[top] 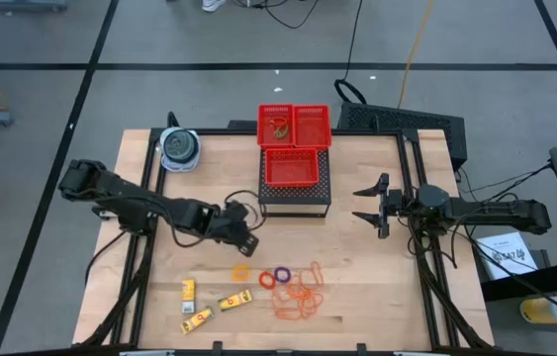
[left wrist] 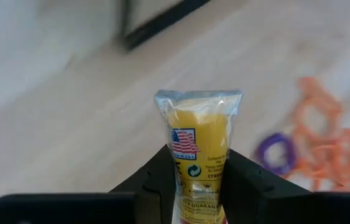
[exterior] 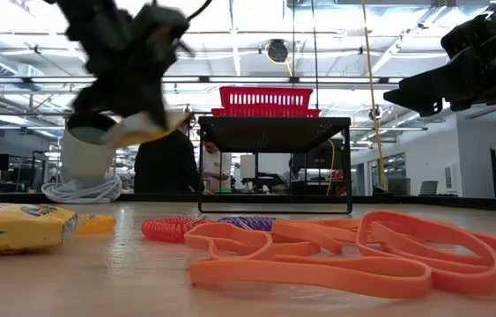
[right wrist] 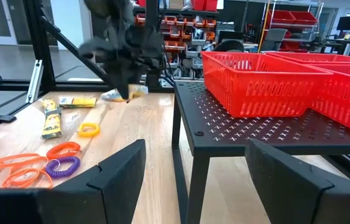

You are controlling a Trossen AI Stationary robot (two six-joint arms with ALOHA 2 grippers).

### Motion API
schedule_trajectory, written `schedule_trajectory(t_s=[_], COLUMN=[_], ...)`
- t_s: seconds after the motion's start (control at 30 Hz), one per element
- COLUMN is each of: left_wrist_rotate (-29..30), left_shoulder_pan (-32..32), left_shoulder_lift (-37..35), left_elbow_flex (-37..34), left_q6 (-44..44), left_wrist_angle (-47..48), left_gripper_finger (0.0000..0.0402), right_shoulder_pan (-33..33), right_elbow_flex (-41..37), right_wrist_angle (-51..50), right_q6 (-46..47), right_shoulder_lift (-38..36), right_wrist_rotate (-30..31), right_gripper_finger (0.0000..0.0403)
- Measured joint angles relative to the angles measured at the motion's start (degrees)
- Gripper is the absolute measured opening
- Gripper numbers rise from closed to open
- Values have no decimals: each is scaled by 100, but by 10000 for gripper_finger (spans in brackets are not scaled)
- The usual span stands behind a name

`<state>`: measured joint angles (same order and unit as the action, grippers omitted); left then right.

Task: Pick & Place Office Desk Supplies
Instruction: Put the yellow pack of crayon in the top right red bin on the shelf

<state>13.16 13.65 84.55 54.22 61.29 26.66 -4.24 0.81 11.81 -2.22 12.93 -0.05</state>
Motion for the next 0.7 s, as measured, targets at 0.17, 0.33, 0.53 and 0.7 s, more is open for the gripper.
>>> schedule_trajectory(t_s=[0.17,0.33,0.53,0.7], left_wrist_rotate=[255,350,305,294], left_shoulder_pan=[-24,-17,-26,-148], left_shoulder_lift=[65,301,772,1208], left_elbow_flex=[0,2,2,2], left_q6=[-2092,-3855,-5193,-5906], left_wrist_angle=[-1793,-3636,-5091,-5866], left_gripper_finger=[106,106,106,106], right_shoulder_pan=[-1,1,19,19], right_elbow_flex=[1,-1,-2,-2], right_wrist_angle=[0,300,1183,1803], right_q6=[0,10,1332,1818], right_shoulder_lift=[0,-4,46,48], right_wrist_rotate=[0,-6,18,7], right_gripper_finger=[267,267,267,267])
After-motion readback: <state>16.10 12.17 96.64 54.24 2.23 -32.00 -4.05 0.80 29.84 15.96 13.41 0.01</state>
